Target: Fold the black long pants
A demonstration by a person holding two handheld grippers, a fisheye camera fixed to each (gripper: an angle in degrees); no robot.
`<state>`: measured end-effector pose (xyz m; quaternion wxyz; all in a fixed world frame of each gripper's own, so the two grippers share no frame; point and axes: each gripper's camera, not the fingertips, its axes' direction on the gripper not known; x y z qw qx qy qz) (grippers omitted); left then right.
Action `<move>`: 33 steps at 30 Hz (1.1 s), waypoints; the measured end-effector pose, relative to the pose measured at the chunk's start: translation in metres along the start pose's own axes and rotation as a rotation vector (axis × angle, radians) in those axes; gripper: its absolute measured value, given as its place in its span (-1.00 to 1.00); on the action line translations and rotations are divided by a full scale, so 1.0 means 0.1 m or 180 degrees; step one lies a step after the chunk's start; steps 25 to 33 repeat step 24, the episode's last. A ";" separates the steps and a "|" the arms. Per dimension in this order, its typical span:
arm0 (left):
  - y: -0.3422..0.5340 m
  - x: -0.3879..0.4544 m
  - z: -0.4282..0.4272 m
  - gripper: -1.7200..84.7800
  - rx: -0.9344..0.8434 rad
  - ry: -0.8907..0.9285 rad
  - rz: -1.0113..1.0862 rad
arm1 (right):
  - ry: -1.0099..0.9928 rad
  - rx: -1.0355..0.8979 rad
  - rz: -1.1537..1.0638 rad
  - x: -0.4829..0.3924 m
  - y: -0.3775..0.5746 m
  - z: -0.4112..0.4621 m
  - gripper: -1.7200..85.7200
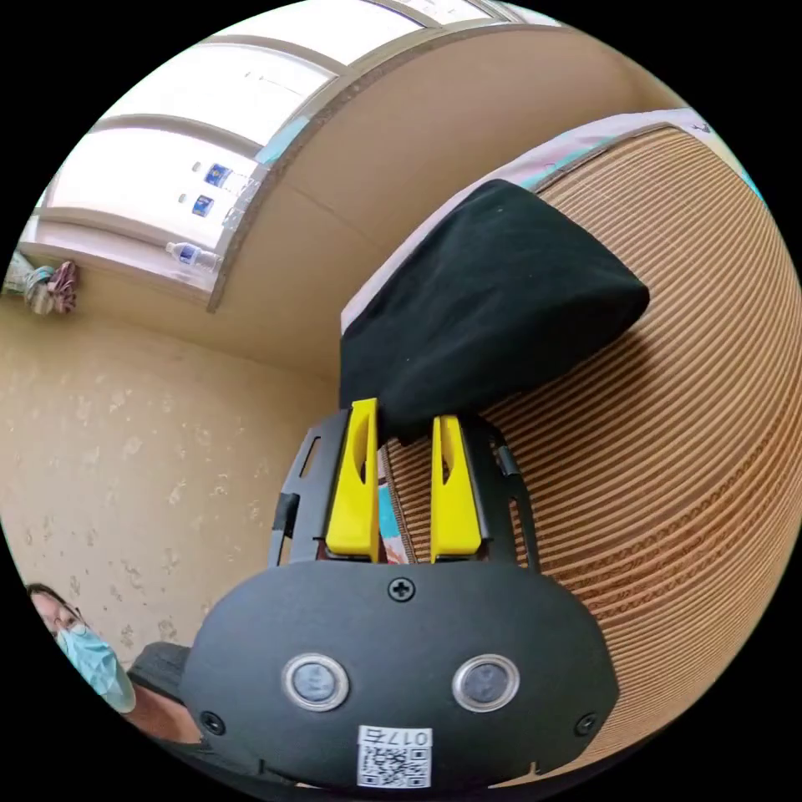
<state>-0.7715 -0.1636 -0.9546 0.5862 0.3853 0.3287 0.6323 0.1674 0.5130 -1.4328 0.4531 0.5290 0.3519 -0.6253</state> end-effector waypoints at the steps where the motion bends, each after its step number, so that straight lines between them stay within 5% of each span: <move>1: 0.00 0.01 0.00 -0.61 0.0026 -0.0022 0.0012 | -0.0169 0.0010 -0.0056 0.00 0.05 -0.05 -0.77; 5: 0.01 0.06 0.05 -0.61 0.0012 -0.0072 0.0078 | -0.0834 0.0081 -0.0276 0.22 0.77 -0.56 -0.88; 13: 0.10 0.05 0.08 -0.62 0.0032 -0.0017 0.0051 | -0.0685 0.0553 -0.0458 0.72 3.45 -2.13 -0.94; 24: 0.37 0.42 0.25 -0.60 -0.0185 -0.0286 0.0392 | 0.0045 0.2624 0.0660 -0.08 7.74 -3.06 -0.95; 33: 0.37 0.42 0.25 -0.60 -0.0185 -0.0286 0.0392 | 0.0045 0.2624 0.0660 -0.08 7.74 -3.06 -0.95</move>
